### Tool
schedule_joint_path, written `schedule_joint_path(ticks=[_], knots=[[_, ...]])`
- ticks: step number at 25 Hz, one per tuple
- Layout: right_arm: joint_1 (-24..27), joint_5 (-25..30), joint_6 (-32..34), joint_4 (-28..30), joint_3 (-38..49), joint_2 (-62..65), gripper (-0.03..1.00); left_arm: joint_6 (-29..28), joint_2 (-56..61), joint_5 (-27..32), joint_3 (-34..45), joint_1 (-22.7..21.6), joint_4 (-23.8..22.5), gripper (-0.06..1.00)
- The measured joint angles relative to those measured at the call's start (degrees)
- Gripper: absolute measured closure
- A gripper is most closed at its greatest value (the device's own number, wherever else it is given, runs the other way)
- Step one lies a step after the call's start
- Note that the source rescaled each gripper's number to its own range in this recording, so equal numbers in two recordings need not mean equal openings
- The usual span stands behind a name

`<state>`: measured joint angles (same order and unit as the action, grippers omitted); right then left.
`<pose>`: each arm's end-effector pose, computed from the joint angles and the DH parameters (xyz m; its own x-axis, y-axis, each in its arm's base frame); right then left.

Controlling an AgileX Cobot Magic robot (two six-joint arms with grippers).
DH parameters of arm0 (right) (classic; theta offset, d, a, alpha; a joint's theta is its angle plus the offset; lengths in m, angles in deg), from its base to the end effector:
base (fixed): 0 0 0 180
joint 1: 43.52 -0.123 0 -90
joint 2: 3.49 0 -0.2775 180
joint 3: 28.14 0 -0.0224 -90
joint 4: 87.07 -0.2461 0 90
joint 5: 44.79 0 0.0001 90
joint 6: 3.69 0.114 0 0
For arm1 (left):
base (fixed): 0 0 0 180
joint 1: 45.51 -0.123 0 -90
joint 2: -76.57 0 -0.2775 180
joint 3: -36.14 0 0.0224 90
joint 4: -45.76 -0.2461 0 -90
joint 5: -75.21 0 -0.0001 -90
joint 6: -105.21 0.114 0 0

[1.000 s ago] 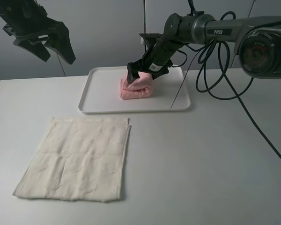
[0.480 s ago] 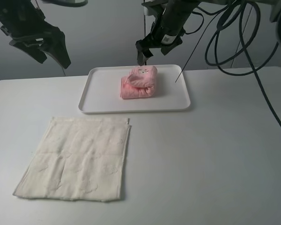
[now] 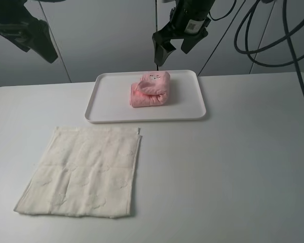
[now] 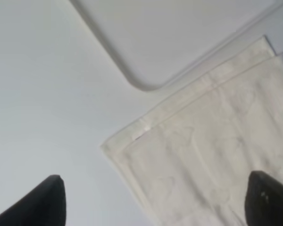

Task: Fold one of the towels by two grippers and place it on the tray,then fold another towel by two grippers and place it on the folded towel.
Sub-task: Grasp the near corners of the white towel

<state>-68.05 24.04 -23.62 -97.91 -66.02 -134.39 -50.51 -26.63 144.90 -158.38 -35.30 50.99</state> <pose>0.4140 0.2109 0.2357 -0.7030 -0.6186 -0.3508 -0.6790 0.7305 0.0726 0.3435 -0.0718 0.3157 -0.7656 0.5247 -0.3722 0.5413 0.8381 0.0679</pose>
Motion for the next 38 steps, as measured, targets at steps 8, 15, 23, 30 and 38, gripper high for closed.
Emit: schedule_joint_path(ticks=[8, 15, 23, 30, 38], knots=[[-7.26, -7.57, -1.94, 1.38, 22.74, 11.82, -0.03, 10.63, 9.25, -1.11, 13.88, -3.27, -1.92, -0.03], [-14.67, -4.99, -6.04, 1.38, 32.41, 14.89, -0.03, 24.65, 15.2, -5.17, 27.56, -3.27, -7.48, -0.03], [-20.64, -5.05, -19.4, 0.89, 35.15, 14.89, -0.03, 41.2, 15.57, -7.24, 35.95, -3.27, -4.86, -0.03], [-26.17, -9.56, -21.16, -0.48, 35.15, 14.79, -0.03, 48.15, 15.58, -15.27, 44.56, -3.27, -2.32, -0.03], [-32.65, -10.35, -18.17, 0.95, 35.37, 9.29, -0.03, 51.81, 15.8, -28.79, 58.53, 0.99, -5.23, -0.03]])
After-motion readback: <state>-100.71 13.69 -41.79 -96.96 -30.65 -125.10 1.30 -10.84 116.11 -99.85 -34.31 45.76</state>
